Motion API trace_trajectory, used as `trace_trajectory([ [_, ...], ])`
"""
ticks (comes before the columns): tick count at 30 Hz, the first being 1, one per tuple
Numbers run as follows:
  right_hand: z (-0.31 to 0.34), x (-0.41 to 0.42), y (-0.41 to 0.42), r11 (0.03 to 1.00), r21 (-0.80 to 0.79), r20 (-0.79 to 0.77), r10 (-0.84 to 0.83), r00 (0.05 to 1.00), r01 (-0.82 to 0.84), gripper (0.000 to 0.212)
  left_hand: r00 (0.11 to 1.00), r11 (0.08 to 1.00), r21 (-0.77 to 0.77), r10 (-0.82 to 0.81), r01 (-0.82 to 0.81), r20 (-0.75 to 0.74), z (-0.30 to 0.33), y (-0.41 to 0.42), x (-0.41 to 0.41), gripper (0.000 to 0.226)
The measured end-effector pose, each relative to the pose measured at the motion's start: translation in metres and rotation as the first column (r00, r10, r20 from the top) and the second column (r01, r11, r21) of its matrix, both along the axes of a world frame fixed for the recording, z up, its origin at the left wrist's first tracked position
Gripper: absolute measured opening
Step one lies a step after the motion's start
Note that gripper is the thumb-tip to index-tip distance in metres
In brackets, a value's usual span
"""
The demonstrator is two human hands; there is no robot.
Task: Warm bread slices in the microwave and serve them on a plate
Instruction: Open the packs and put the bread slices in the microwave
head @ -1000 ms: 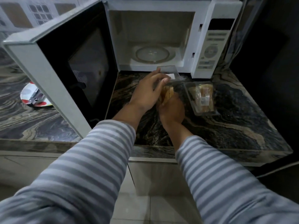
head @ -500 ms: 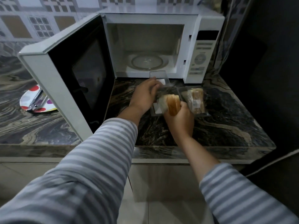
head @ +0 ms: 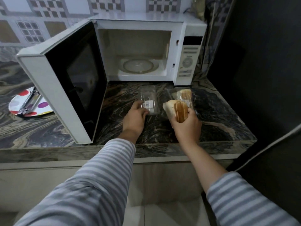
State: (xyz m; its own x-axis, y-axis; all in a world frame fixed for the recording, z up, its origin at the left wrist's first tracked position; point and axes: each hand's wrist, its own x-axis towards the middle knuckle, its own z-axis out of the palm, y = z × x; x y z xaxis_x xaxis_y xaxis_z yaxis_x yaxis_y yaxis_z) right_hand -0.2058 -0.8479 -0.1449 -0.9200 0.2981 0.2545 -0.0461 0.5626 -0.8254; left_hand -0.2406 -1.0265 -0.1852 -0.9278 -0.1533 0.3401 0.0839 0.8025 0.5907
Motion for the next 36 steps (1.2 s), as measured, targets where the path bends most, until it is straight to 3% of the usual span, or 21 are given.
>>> trace_trajectory([
  [4,0.015,-0.011,-0.006,1.000,-0.005,-0.020,0.000,1.000,0.000,0.052,0.999,0.999,0.023,0.029,-0.029,0.020,0.003,0.001,0.002,0.018],
  [13,0.062,-0.059,-0.029,0.999,-0.018,-0.014,0.050,0.999,-0.050,0.045,0.999,0.989,-0.144,0.034,-0.031,0.018,0.015,-0.003,0.006,0.034],
  [17,0.081,-0.096,-0.045,0.997,-0.024,0.000,0.080,0.997,-0.080,0.043,0.990,0.997,-0.028,0.069,-0.073,-0.122,0.028,-0.013,0.003,0.052],
  [20,0.095,-0.130,-0.058,0.993,0.010,0.032,0.119,0.992,-0.119,0.042,0.974,0.990,0.078,0.132,-0.119,-0.185,0.038,-0.029,-0.012,0.048],
  [23,0.104,-0.167,-0.074,0.985,0.026,0.076,0.165,0.983,-0.168,0.041,0.972,0.971,0.091,0.228,-0.222,-0.064,0.039,-0.049,-0.039,0.039],
  [28,0.101,-0.232,-0.108,0.970,0.042,0.112,0.233,0.966,-0.239,0.043,0.927,0.957,-0.083,0.289,-0.277,0.239,0.016,-0.073,-0.089,0.044],
  [36,0.080,-0.309,-0.174,0.949,0.073,0.178,0.290,0.940,-0.307,0.044,0.913,0.933,-0.237,0.326,-0.270,0.245,-0.005,-0.081,-0.114,0.056],
])
